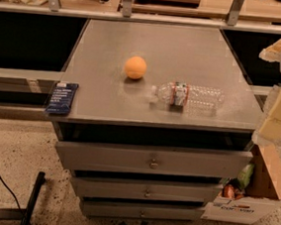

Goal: Move water bottle near rxbar blueberry

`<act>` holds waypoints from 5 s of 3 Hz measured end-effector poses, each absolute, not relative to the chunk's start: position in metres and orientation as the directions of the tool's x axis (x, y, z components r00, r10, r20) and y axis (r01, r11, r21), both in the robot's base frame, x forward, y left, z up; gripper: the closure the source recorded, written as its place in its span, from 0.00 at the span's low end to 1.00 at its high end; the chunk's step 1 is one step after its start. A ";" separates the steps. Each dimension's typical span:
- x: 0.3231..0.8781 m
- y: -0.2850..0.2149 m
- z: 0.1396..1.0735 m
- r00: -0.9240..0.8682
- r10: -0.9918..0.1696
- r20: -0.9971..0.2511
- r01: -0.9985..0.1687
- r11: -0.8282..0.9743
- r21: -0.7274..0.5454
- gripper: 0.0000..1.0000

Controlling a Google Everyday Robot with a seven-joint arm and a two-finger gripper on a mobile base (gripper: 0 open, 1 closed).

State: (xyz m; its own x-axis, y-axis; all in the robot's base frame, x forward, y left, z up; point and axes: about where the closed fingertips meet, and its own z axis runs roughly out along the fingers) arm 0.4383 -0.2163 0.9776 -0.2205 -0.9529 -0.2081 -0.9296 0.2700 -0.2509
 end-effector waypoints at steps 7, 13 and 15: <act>0.558 -0.179 0.901 -0.050 -0.964 -0.260 -0.964 0.115 -0.241 0.00; 0.578 -0.157 0.827 -0.090 -0.945 -0.314 -0.986 0.129 -0.105 0.41; 0.579 -0.159 0.822 -0.106 -0.951 -0.289 -0.983 0.144 -0.112 0.87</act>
Offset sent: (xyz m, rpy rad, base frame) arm 0.0232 0.0198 -0.0055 -0.0007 -0.0081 0.0683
